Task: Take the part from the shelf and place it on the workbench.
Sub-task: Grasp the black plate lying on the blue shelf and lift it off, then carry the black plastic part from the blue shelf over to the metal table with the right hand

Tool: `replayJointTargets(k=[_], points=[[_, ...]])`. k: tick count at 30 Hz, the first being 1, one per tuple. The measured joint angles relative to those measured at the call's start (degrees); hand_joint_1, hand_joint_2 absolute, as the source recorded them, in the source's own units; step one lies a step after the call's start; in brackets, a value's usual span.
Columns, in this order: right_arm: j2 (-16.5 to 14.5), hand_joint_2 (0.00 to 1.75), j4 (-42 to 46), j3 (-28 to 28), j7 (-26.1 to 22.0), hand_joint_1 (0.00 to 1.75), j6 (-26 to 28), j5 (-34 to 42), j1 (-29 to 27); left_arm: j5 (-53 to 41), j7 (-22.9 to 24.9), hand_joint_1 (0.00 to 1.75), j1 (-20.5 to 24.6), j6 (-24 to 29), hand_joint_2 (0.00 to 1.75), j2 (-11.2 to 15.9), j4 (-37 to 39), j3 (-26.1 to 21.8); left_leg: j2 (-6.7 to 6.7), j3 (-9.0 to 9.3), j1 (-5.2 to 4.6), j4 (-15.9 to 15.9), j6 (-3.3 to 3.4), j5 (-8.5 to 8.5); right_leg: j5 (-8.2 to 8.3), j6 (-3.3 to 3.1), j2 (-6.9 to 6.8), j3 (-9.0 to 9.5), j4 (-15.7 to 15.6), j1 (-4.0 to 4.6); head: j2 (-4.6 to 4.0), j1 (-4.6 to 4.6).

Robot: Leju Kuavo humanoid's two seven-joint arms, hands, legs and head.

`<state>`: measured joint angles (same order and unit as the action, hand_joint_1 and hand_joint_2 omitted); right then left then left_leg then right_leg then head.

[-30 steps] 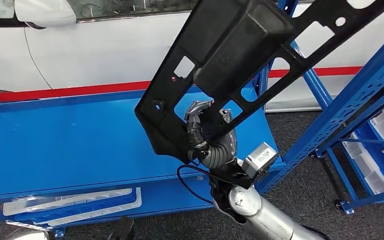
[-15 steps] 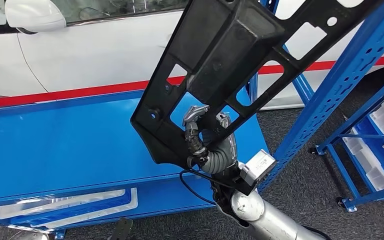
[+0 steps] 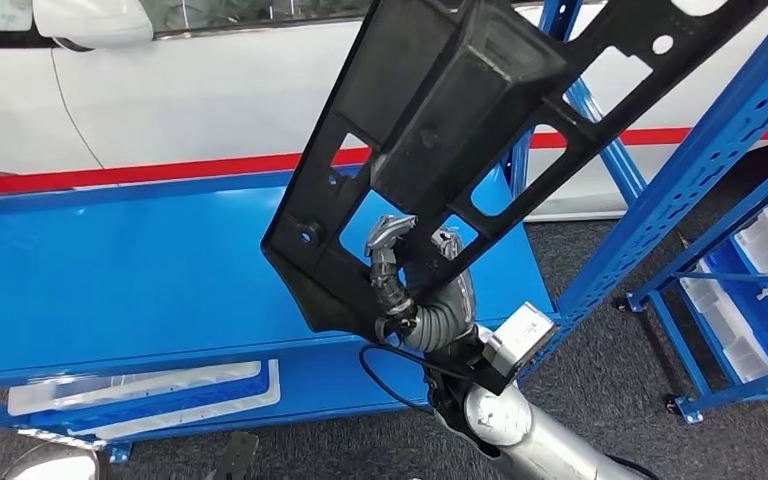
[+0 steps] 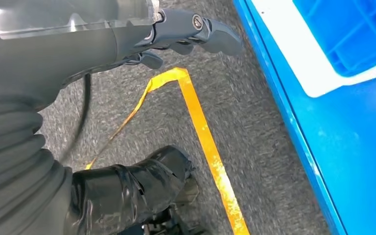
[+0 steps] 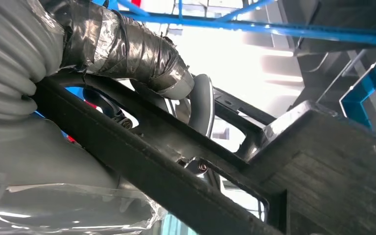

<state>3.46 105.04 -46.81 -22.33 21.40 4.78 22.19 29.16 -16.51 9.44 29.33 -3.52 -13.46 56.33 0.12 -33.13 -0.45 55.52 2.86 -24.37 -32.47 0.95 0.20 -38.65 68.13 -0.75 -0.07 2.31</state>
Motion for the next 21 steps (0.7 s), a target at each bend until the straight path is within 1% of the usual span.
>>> replayJointTargets(k=[1,2,3,4,5,6,7,8,9,11,12,13,14,15,16,17,18,19,20,21], points=[[0.1,1.75,0.0,0.0,0.0,1.75,-0.1,0.0,-0.2,0.0,0.0,0.0,0.0,-0.1,1.75,0.0,0.0,-0.1,0.02,-0.56,0.01,0.2,0.05,0.3,-1.97,0.15,0.01,-0.83,3.2,-0.09,0.0,-0.09],[0.2,1.75,0.0,0.0,0.0,1.75,-0.2,0.0,-0.4,0.0,0.1,0.0,0.0,-0.3,1.75,0.0,0.0,-0.2,0.03,-1.17,0.05,0.4,-0.03,0.54,-2.81,0.32,0.0,-1.03,5.2,-0.22,-0.01,-0.1],[0.3,1.75,0.0,0.0,0.0,1.75,-0.2,0.1,-0.6,0.0,0.1,0.0,-0.1,-0.4,1.75,0.0,0.0,-0.3,0.03,-1.84,0.15,0.8,-0.18,0.78,-2.52,0.52,-0.01,-0.36,5.4,-0.36,0.0,-0.1],[0.3,1.75,0.0,0.0,0.0,1.75,-0.3,0.1,-0.6,0.0,0.2,0.0,-0.1,-0.5,1.75,-0.1,0.0,-0.4,0.03,-2.58,0.3,1.3,-0.38,0.99,-1.35,0.75,-0.03,1.29,3.6,-0.55,0.0,-0.11],[0.4,1.75,0.0,0.0,0.0,1.75,-0.3,0.1,-0.7,0.0,0.3,0.0,-0.1,-0.6,1.75,-0.1,0.0,-0.5,0.01,-3.34,0.46,2.0,-0.61,1.15,0.03,1.03,-0.05,3.67,0.3,-0.8,0.0,-0.12],[0.4,1.75,0.0,0.0,0.0,1.75,-0.3,0.1,-0.7,0.0,0.3,0.0,0.0,-0.6,1.75,-0.1,0.0,-0.5,-0.04,-4.16,0.51,2.7,-0.9,1.26,0.89,1.18,0.0,5.89,-3.1,-0.91,0.01,-0.19],[0.4,1.75,0.0,0.0,0.0,1.75,-0.3,0.1,-0.7,0.1,0.4,0.0,0.0,-0.7,1.75,-0.1,0.0,-0.6,-0.14,-4.76,0.5,3.3,-1.2,1.39,1.52,1.0,0.18,7.36,-5.5,-0.94,0.01,-0.22],[0.4,1.75,0.0,0.0,0.0,1.75,-0.2,0.0,-0.8,0.1,0.4,0.0,0.0,-0.7,1.75,-0.1,0.0,-0.7,-0.25,-5.2,0.42,3.8,-1.56,1.59,1.6,0.68,0.37,7.98,-6.8,-0.94,0.0,-0.27],[0.4,1.75,0.1,0.0,0.0,1.75,-0.1,0.0,-0.9,0.1,0.5,0.0,0.0,-0.7,1.75,-0.1,0.0,-0.7,-0.38,-5.52,0.35,4.0,-1.91,1.92,1.63,0.16,0.56,7.79,-7.0,-0.8,0.0,-0.3],[0.4,1.75,0.1,0.0,0.1,1.75,0.1,0.0,-0.9,0.1,0.5,0.0,-0.1,-0.7,1.75,0.0,0.0,-0.7,-0.53,-5.87,0.47,4.1,-2.56,2.46,2.43,-0.9,0.57,6.98,-7.0,-0.83,-0.01,-0.34],[0.4,1.75,0.1,0.0,0.1,1.75,0.2,-0.1,-1.0,0.1,0.5,0.0,-0.2,-0.7,1.75,0.0,0.0,-0.7,-0.53,-6.27,0.58,4.6,-2.85,1.71,3.01,-1.41,0.48,6.51,-7.0,-0.86,0.0,-0.28],[0.4,1.75,0.1,0.0,0.1,1.75,0.4,-0.2,-1.0,0.1,0.5,0.0,-0.2,-0.8,1.75,0.0,0.0,-0.7,-0.49,-6.89,0.72,6.0,-3.17,-0.14,3.66,-1.86,0.4,5.88,-7.1,-0.94,0.0,-0.17],[0.4,1.75,0.2,0.0,0.1,1.75,0.7,-0.5,-1.0,0.1,0.5,0.0,-0.3,-0.8,1.75,0.0,0.0,-0.7,-0.43,-7.69,0.86,8.5,-3.47,-2.86,4.3,-2.18,0.34,5.13,-7.2,-0.99,-0.01,-0.03],[0.4,1.75,0.2,0.0,0.1,1.75,1.0,-0.9,-1.1,0.2,0.5,0.0,-0.3,-0.8,1.75,0.0,0.0,-0.7,-0.4,-8.59,0.94,11.9,-3.74,-5.88,4.94,-2.35,0.33,4.34,-7.2,-0.96,0.0,0.12],[0.4,1.75,0.2,0.0,0.1,1.75,1.4,-1.3,-1.1,0.2,0.5,0.0,-0.3,-0.8,1.75,0.0,0.0,-0.7,-0.39,-9.3,1.02,15.6,-3.94,-8.29,5.57,-2.44,0.27,3.46,-7.2,-0.91,0.0,0.2],[0.4,1.75,0.2,0.0,0.2,1.75,2.0,-1.9,-1.2,0.3,0.5,0.0,-0.3,-0.9,1.75,0.0,0.0,-0.7,-0.39,-9.56,1.05,18.6,-4.02,-9.48,6.19,-2.46,0.2,2.61,-7.2,-0.83,-0.01,0.2],[0.4,1.75,0.2,0.0,0.4,1.75,2.6,-2.7,-1.3,0.4,0.5,0.0,-0.3,-0.9,1.75,0.0,0.0,-0.7,-0.39,-9.15,1.05,20.3,-3.97,-9.41,6.81,-2.47,0.12,1.76,-7.2,-0.73,0.0,0.2],[0.4,1.75,0.2,0.0,0.7,1.75,3.4,-3.5,-1.4,0.5,0.5,0.0,-0.3,-0.9,1.75,0.0,0.0,-0.7,-0.4,-7.78,1.02,20.1,-3.76,-8.23,7.43,-2.46,0.06,0.92,-7.2,-0.61,0.0,0.2],[0.4,1.75,0.2,0.0,1.1,1.75,4.4,-4.4,-1.5,0.6,0.4,0.0,-0.2,-0.9,1.75,0.0,0.0,-0.7,-0.41,-5.46,0.94,18.0,-3.37,-6.69,8.05,-2.44,0.05,0.17,-7.2,-0.49,0.0,0.19],[0.4,1.75,0.2,0.0,1.4,1.75,5.5,-5.5,-1.6,0.7,0.4,0.0,-0.2,-1.0,1.75,0.0,0.0,-0.7,-0.42,-2.17,0.75,14.1,-2.74,-5.8,8.65,-2.4,0.06,-0.44,-7.2,-0.42,0.01,0.18]])
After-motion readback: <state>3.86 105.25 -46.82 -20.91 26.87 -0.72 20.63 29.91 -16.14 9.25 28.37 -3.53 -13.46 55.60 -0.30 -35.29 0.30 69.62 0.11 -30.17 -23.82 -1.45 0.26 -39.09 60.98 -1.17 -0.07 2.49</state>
